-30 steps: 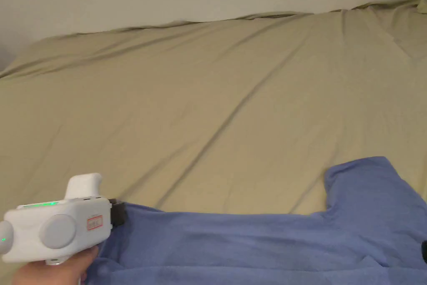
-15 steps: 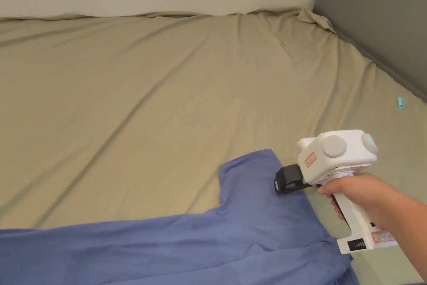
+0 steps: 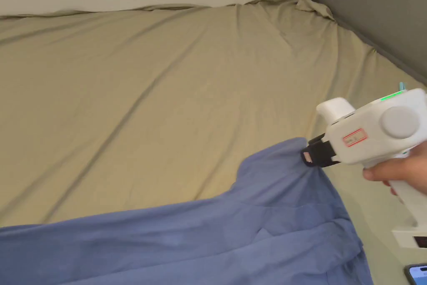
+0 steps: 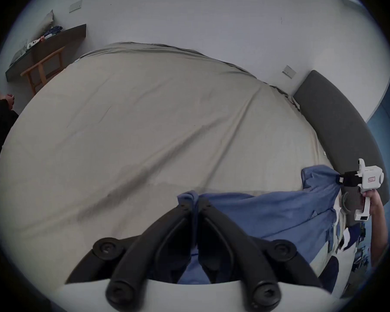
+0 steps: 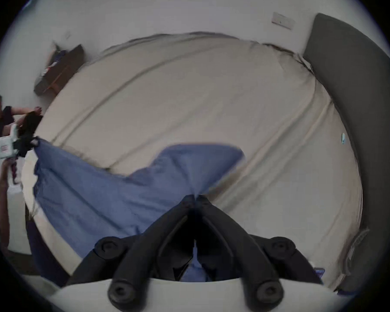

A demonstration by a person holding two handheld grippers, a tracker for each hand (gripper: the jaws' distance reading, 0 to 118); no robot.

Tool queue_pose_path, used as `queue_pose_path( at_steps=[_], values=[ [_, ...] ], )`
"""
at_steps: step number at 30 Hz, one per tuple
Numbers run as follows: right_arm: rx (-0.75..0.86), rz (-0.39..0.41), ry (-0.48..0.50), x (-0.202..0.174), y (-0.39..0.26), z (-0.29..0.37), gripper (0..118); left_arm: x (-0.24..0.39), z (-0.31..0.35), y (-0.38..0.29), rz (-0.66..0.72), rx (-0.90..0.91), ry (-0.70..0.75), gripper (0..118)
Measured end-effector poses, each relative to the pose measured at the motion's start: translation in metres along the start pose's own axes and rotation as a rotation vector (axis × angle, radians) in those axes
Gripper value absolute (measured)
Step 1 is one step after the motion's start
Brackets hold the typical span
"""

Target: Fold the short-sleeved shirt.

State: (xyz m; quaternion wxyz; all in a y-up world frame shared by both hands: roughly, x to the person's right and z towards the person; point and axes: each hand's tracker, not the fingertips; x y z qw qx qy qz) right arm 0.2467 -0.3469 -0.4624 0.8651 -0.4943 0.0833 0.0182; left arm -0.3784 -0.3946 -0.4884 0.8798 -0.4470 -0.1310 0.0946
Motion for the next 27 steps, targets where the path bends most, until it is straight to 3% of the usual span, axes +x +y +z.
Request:
queue_pose_path(
  at_steps=[3, 7, 10, 13, 16, 19, 27],
  values=[
    [-0.038, 0.017, 0.022, -0.007, -0.011, 0.026, 3, -0.007, 0.021, -0.005, 0.002, 0.000, -0.056, 1],
    [-0.204, 0.025, 0.102, -0.002, -0.041, 0.030, 3, -0.014, 0.044, -0.021, -0.037, -0.047, -0.075, 0],
    [-0.296, 0.063, 0.031, -0.004, -0.070, 0.021, 3, -0.017, 0.063, -0.038, -0.079, -0.058, -0.099, 1],
    [-0.349, 0.040, 0.061, -0.003, -0.091, 0.015, 3, -0.026, 0.069, -0.054, -0.073, -0.072, -0.096, 0],
    [-0.394, 0.050, 0.085, -0.012, -0.106, 0.008, 3, -0.033, 0.060, -0.071, -0.080, -0.126, -0.071, 1],
    [-0.454, 0.137, 0.052, -0.028, -0.123, -0.006, 3, -0.029, 0.037, -0.088, -0.159, -0.194, 0.029, 1],
    [-0.513, 0.081, 0.013, -0.029, -0.162, -0.059, 3, -0.030, -0.009, -0.122, -0.185, -0.220, 0.108, 1]
  ],
)
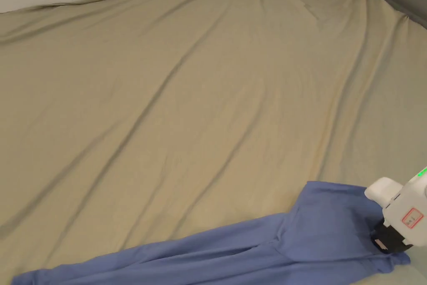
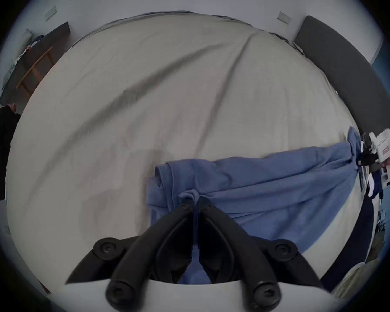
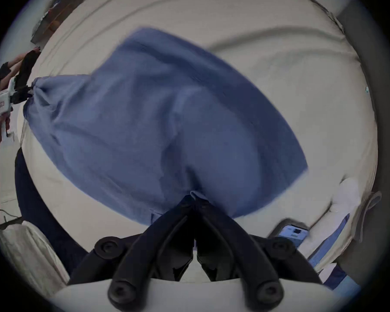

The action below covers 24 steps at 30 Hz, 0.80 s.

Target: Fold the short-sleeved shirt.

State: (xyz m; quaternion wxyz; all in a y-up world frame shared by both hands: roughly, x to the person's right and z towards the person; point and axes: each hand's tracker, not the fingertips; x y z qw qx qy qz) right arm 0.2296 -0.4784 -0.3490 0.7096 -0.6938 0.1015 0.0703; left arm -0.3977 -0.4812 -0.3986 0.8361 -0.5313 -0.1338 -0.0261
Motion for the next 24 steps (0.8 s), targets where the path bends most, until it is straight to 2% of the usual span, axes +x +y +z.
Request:
queue_pose_path(
  at_steps=[3, 4, 5, 6, 7, 8, 9, 10, 11, 12, 13, 15, 17, 18, 19, 20, 21, 22, 23, 24],
  values=[
    [0.026, -0.065, 0.008, 0.000, 0.000, -0.001, 3, 0.006, 0.000, -0.002, -0.009, 0.015, 0.034, 1],
    [0.025, -0.059, 0.006, -0.001, 0.001, 0.002, 3, 0.010, 0.002, -0.004, -0.028, 0.028, 0.056, 1],
    [0.033, -0.061, -0.001, -0.004, -0.001, 0.001, 3, 0.012, 0.003, -0.007, -0.037, 0.050, 0.072, 3],
    [0.042, -0.061, -0.012, -0.006, -0.004, 0.001, 5, 0.013, 0.005, -0.009, -0.031, 0.071, 0.055, 10],
    [0.058, -0.045, -0.029, -0.009, -0.007, 0.004, 6, 0.013, 0.009, -0.008, 0.014, 0.074, 0.003, 25],
    [0.066, 0.010, -0.059, -0.015, -0.008, 0.013, 9, 0.004, 0.018, -0.005, 0.068, 0.061, -0.079, 55],
    [0.118, 0.085, -0.075, -0.022, -0.015, 0.033, 32, 0.004, 0.034, -0.003, 0.120, 0.072, -0.131, 101],
    [0.190, 0.118, -0.087, -0.028, -0.023, 0.052, 76, 0.007, 0.050, -0.002, 0.120, 0.109, -0.121, 118],
    [0.284, 0.119, -0.143, -0.037, -0.031, 0.076, 115, 0.012, 0.078, -0.005, 0.106, 0.215, -0.096, 118],
    [0.483, 0.085, -0.158, -0.043, -0.041, 0.113, 117, 0.019, 0.105, -0.007, 0.080, 0.338, -0.075, 118],
    [0.573, 0.045, -0.174, -0.044, -0.044, 0.137, 115, 0.022, 0.122, -0.010, 0.085, 0.390, -0.051, 118],
    [0.775, -0.109, -0.124, -0.044, -0.060, 0.154, 118, 0.026, 0.146, -0.016, 0.099, 0.390, -0.037, 118],
    [0.916, -0.202, 0.002, -0.049, -0.071, 0.165, 118, 0.030, 0.147, -0.017, 0.105, 0.364, -0.029, 118],
    [0.908, -0.233, 0.085, -0.076, -0.071, 0.172, 117, 0.031, 0.144, -0.023, 0.112, 0.292, -0.031, 118],
    [0.908, -0.264, 0.150, -0.085, -0.070, 0.171, 107, 0.032, 0.139, -0.029, 0.116, 0.257, -0.035, 103],
    [0.917, -0.286, 0.204, -0.093, -0.071, 0.168, 70, 0.033, 0.127, -0.032, 0.128, 0.242, -0.044, 53],
    [0.918, -0.298, 0.225, -0.104, -0.069, 0.163, 2, 0.033, 0.119, -0.038, 0.152, 0.228, -0.048, 0],
    [0.902, -0.292, 0.217, -0.095, -0.069, 0.166, 2, 0.031, 0.108, -0.043, 0.179, 0.204, -0.047, 0],
    [0.909, -0.277, 0.169, -0.094, -0.069, 0.164, 2, 0.024, 0.104, -0.048, 0.233, 0.200, -0.052, 0],
    [0.881, -0.255, 0.176, -0.095, -0.070, 0.163, 2, 0.018, 0.094, -0.050, 0.257, 0.181, -0.117, 0]
  ],
)
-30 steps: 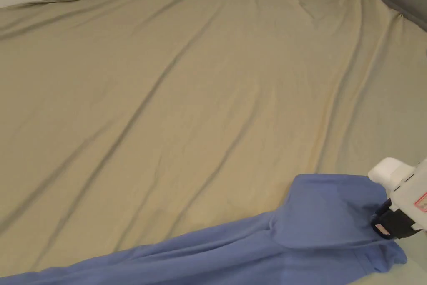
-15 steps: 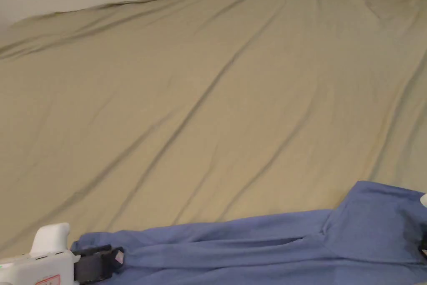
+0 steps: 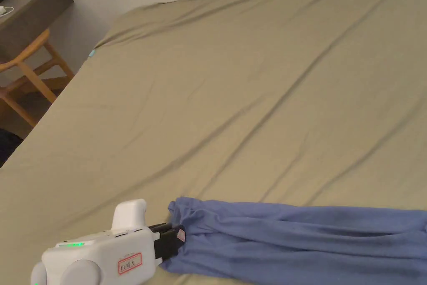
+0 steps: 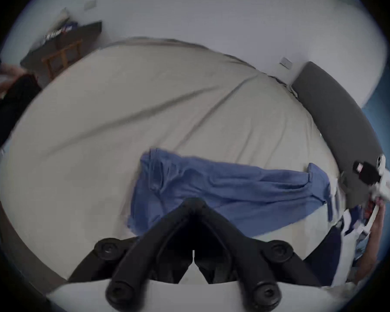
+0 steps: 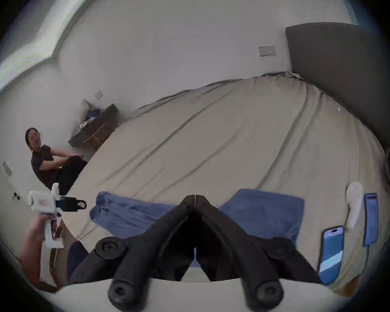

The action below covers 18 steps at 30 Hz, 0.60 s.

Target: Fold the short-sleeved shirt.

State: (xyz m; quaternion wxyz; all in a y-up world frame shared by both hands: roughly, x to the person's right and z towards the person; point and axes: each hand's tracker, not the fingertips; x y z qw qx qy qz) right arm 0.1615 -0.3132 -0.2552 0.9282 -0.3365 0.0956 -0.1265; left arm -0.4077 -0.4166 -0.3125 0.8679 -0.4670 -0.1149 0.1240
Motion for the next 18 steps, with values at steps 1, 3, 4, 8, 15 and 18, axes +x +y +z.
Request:
queue_pose_path(
  at_steps=[1, 3, 4, 8, 15, 18],
  values=[
    [-0.027, 0.005, 0.051, -0.002, -0.001, 0.002, 2, -0.010, -0.003, 0.002, 0.035, 0.004, -0.045, 0],
    [-0.028, -0.040, 0.113, -0.009, -0.021, -0.013, 2, -0.036, -0.009, 0.011, 0.117, 0.011, -0.089, 0],
    [-0.030, -0.048, 0.139, -0.007, -0.018, -0.008, 2, -0.049, -0.015, 0.017, 0.111, 0.007, -0.132, 0],
    [-0.029, -0.071, 0.225, 0.000, -0.027, -0.017, 2, -0.121, -0.043, 0.040, 0.251, -0.069, -0.498, 117],
    [-0.028, -0.149, 0.337, 0.007, -0.038, -0.014, 2, -0.143, -0.104, 0.038, 0.215, -0.267, -0.421, 118],
    [-0.048, -0.228, 0.394, 0.011, -0.041, -0.021, 2, -0.132, -0.102, 0.043, 0.216, -0.207, -0.584, 118]
  ],
)
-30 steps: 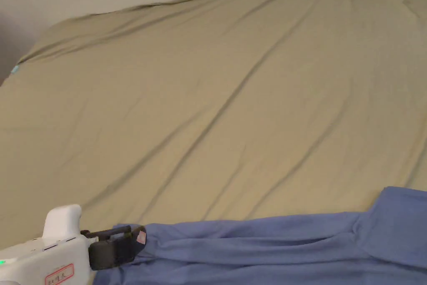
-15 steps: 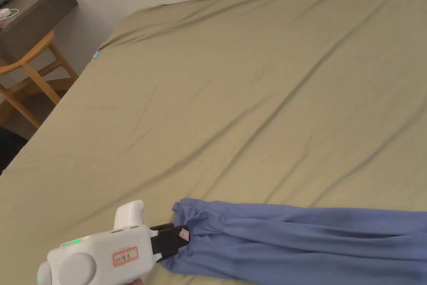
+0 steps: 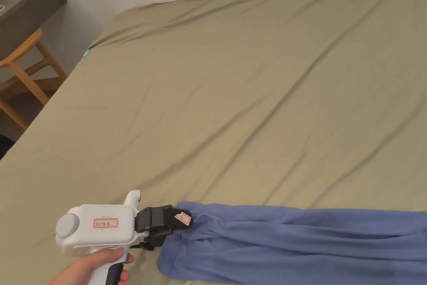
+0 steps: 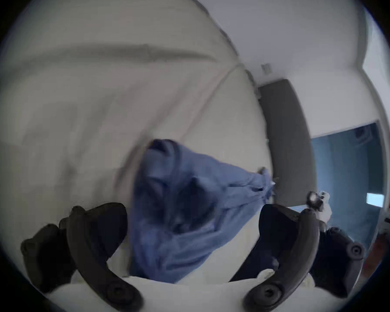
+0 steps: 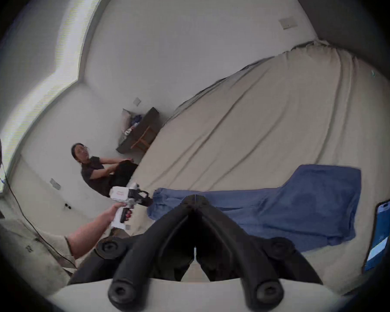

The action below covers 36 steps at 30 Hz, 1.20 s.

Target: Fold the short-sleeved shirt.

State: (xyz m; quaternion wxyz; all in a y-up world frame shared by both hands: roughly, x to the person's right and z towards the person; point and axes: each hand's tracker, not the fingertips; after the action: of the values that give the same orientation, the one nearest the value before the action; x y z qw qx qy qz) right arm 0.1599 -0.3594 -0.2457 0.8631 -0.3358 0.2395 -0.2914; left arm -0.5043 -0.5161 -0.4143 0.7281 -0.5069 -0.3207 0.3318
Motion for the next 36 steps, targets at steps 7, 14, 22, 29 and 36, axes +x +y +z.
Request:
queue_pose_path(
  at_steps=[7, 14, 22, 29, 36],
  values=[
    [0.036, -0.012, -0.011, 0.002, 0.005, -0.003, 2, 0.008, -0.018, -0.005, 0.034, 0.065, 0.161, 11],
    [0.029, 0.117, -0.238, -0.009, 0.011, 0.006, 2, 0.020, 0.009, -0.028, 0.142, 0.233, 0.044, 11],
    [0.028, 0.180, -0.302, -0.025, 0.018, 0.010, 2, 0.045, 0.075, -0.017, 0.045, 0.202, 0.315, 11],
    [-0.003, 0.239, -0.356, -0.046, 0.021, -0.004, 2, 0.027, 0.135, 0.000, 0.161, 0.267, 0.582, 11],
    [-0.015, 0.159, -0.279, -0.038, 0.017, -0.015, 2, 0.107, 0.114, -0.025, 0.243, 0.349, 0.424, 11]
  ],
)
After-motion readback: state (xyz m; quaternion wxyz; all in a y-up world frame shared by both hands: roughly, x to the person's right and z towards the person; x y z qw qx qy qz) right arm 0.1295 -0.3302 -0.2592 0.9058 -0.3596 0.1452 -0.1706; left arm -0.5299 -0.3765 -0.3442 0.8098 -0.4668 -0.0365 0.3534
